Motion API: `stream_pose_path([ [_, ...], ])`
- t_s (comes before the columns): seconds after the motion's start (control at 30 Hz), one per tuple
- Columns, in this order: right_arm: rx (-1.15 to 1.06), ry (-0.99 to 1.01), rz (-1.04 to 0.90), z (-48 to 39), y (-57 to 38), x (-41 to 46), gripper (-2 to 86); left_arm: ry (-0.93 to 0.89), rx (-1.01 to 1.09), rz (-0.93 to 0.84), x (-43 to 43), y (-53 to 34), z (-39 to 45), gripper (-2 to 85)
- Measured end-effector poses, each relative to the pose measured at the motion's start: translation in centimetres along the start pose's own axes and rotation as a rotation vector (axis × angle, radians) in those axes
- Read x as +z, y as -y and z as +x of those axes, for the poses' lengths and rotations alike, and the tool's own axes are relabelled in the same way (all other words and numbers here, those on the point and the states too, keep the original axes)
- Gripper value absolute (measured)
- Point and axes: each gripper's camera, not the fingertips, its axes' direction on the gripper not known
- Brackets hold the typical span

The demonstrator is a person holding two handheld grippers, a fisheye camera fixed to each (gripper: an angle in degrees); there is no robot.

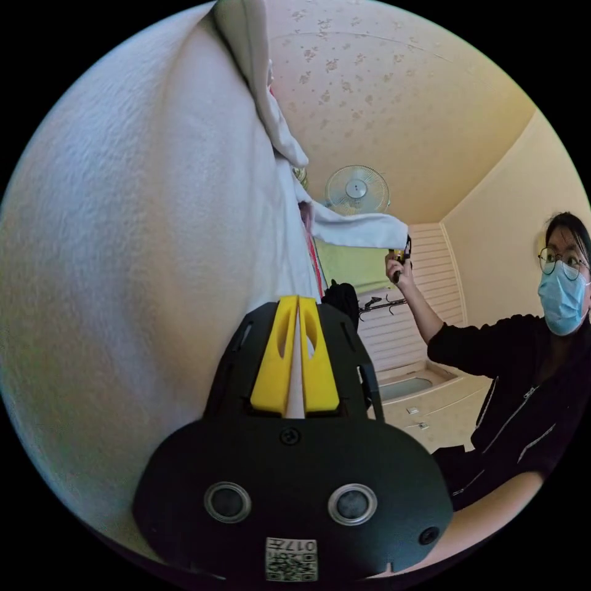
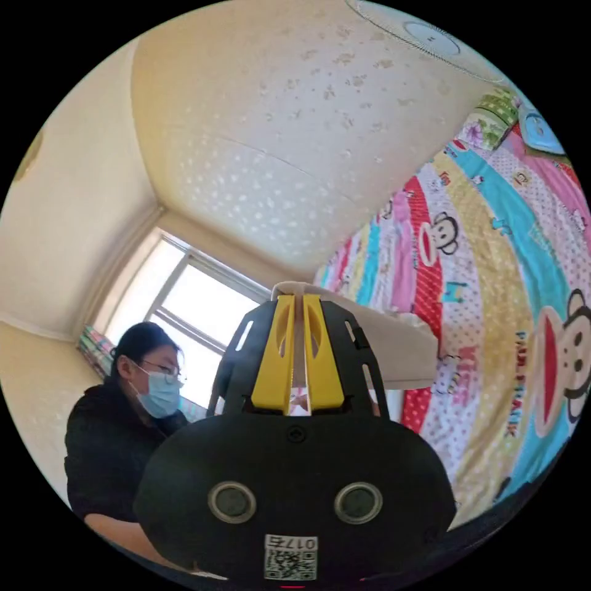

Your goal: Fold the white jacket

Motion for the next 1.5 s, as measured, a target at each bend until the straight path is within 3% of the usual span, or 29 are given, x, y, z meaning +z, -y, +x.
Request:
stream_pose_path([
  [0.07,-0.004,0.281,0.093,-1.0,1.5,2.4,3.2,0.008,0.008,0.003,-0.2,-0.1,0.2,-0.6],
  [0.2,-0.068,0.271,-0.047,-3.3,4.1,10.3,3.3,0.026,0.019,0.011,-0.4,-0.1,0.6,-0.7],
  [0.37,0.022,0.532,-0.123,0.3,1.1,24.5,3.8,0.016,0.019,0.011,-0.4,0.3,1.0,-0.6],
  [0.57,0.066,0.428,-0.472,6.4,-12.9,42.5,6.5,0.013,0.029,0.014,0.0,1.0,1.9,-0.7],
  [0.63,0.146,0.443,-0.545,9.4,-16.8,44.8,9.2,0.014,0.032,0.014,0.3,1.3,2.2,-0.7],
  [0.73,0.193,0.505,-0.453,10.3,-19.1,42.7,15.1,0.016,0.035,0.015,0.7,1.9,2.7,-0.8],
  [0.83,0.003,0.455,-0.493,6.3,-17.5,38.0,14.8,0.014,0.034,0.015,1.3,2.6,3.2,-0.9],
  [0.9,-0.168,0.317,-0.521,3.3,-16.0,33.9,13.3,0.016,0.031,0.015,1.8,3.2,3.6,-0.9],
  [0.97,-0.305,0.054,-0.477,1.3,-14.8,27.9,11.6,0.018,0.029,0.014,2.3,3.7,4.0,-0.9],
  [1.1,-0.306,-0.368,-0.518,4.9,-15.4,22.5,11.7,0.028,0.031,0.012,3.5,5.0,5.1,-0.9],
  [1.17,-0.146,-0.63,-0.707,10.2,-17.7,20.9,11.3,0.012,0.016,0.001,3.9,5.5,5.8,-0.9],
  [1.3,-0.222,-0.569,-0.857,7.3,-20.3,18.9,10.8,-0.055,0.12,-0.074,2.8,3.3,12.1,-0.1],
  [1.33,-0.304,-0.61,-0.94,5.3,-21.4,18.5,11.1,-0.031,0.143,-0.087,2.3,2.4,13.5,0.2],
  [1.43,-0.466,-0.695,-1.009,0.3,-24.3,15.6,10.6,0.271,0.187,-0.093,-1.9,-3.1,19.7,5.3],
  [1.5,-0.514,-0.762,-1.054,-1.8,-26.2,13.9,10.5,0.54,0.153,0.066,-6.4,-7.1,23.0,7.5],
])
